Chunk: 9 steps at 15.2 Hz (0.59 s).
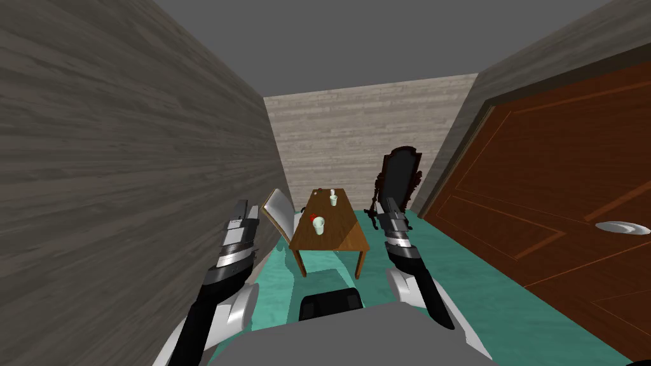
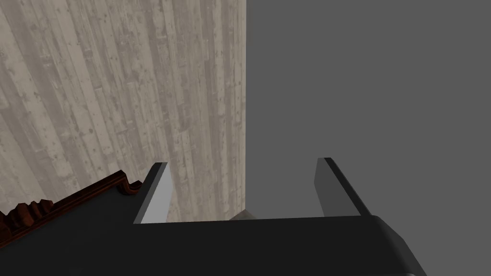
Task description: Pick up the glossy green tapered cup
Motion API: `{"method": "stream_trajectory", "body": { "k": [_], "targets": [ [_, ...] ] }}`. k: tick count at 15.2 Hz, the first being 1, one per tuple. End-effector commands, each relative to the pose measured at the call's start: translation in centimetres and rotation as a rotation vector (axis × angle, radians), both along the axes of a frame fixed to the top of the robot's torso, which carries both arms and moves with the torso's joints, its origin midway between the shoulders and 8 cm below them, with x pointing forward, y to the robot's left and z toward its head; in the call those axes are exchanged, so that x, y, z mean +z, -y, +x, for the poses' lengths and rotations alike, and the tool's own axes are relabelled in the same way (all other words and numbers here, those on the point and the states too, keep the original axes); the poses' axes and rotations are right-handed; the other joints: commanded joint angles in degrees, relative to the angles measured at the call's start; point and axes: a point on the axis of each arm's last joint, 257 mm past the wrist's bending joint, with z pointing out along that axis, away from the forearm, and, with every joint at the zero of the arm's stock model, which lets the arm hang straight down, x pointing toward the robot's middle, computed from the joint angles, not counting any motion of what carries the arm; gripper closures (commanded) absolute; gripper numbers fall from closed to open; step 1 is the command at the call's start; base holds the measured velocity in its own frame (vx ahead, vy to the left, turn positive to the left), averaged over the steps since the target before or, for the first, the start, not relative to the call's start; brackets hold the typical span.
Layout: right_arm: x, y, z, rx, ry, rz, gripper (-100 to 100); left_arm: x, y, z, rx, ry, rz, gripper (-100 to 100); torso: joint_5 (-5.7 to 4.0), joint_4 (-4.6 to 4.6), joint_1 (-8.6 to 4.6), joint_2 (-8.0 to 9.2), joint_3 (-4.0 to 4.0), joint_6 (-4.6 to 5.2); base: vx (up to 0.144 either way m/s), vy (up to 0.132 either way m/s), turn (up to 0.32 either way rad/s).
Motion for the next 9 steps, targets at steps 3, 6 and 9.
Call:
{"method": "stream_trajectory", "body": {
  "k": [3, 6, 9],
  "targets": [
    [0.0, 0.0, 0.0, 0.0, 0.0, 0.0, 0, -1.2, 0.5, 1.4, -0.026, -0.058, 0.044, -100, 0.0, 0.0, 0.02, -0.01, -0.01, 0.02, 0.003, 0.004, -0.068],
    [0.0, 0.0, 0.0, 0.0, 0.0, 0.0, 0, -2.6, 0.5, 2.7, -0.035, -0.115, 0.06, -100, 0.02, -0.01, 0.08, -0.04, -0.02, 0.01, 0.008, 0.014, -0.094],
    [0.0, 0.0, 0.0, 0.0, 0.0, 0.0, 0, -4.3, 0.4, 4.3, -0.04, -0.185, 0.069, -100, 0.02, -0.01, 0.09, -0.05, -0.03, 0.01, 0.008, 0.015, -0.122]
  ]
}}
